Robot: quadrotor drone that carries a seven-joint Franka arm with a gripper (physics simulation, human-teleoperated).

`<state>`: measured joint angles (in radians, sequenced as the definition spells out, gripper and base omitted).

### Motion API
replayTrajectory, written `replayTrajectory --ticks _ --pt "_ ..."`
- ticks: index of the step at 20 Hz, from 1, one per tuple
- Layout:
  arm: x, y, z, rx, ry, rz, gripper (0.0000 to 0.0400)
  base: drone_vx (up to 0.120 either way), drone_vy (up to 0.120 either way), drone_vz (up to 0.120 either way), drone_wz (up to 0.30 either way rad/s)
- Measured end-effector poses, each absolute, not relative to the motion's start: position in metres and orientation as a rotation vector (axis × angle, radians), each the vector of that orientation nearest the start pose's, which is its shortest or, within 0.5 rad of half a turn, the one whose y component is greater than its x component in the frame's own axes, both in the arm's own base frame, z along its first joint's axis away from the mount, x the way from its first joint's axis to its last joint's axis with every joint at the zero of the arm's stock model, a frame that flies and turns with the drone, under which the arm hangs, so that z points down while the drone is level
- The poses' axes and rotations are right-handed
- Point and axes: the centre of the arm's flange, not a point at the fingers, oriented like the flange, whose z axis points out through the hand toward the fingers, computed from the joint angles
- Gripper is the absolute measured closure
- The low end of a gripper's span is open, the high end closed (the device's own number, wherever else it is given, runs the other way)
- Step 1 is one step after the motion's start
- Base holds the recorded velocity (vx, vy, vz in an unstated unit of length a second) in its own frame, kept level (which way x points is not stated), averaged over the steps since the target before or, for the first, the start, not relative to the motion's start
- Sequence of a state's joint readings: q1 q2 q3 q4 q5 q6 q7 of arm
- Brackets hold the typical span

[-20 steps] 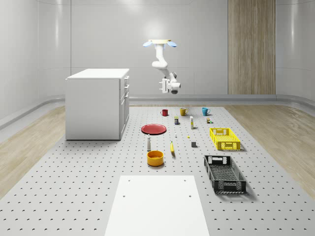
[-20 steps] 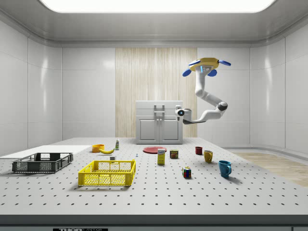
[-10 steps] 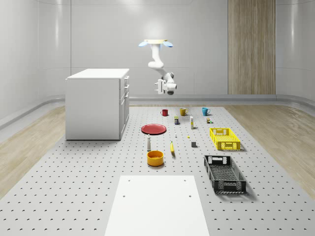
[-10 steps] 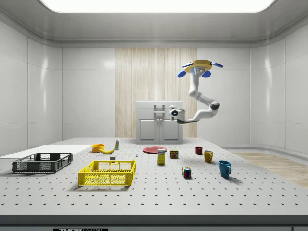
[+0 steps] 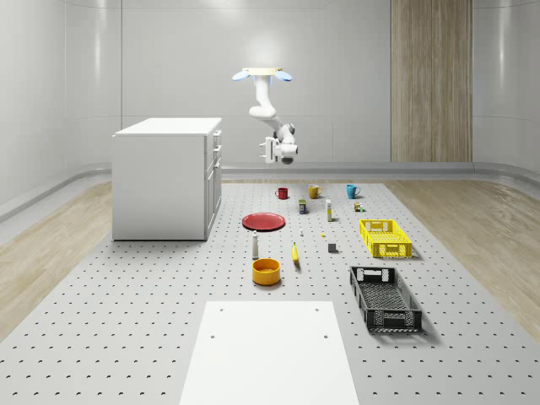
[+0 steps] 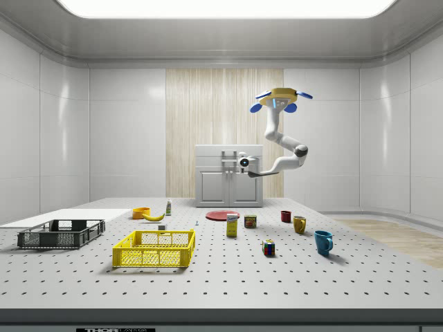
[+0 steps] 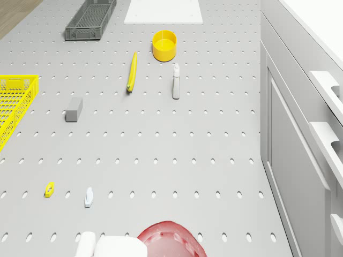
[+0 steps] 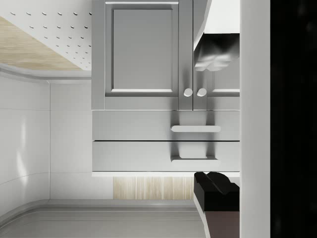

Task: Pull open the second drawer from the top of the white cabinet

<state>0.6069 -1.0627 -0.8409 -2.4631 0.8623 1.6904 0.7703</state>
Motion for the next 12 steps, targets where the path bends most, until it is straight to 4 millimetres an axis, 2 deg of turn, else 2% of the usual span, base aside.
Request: replayTrajectory --ticks 12 --pt "0.306 -0.038 0.591 -1.484 0.612 0.613 0.01 0.0 0.0 0.0 0.0"
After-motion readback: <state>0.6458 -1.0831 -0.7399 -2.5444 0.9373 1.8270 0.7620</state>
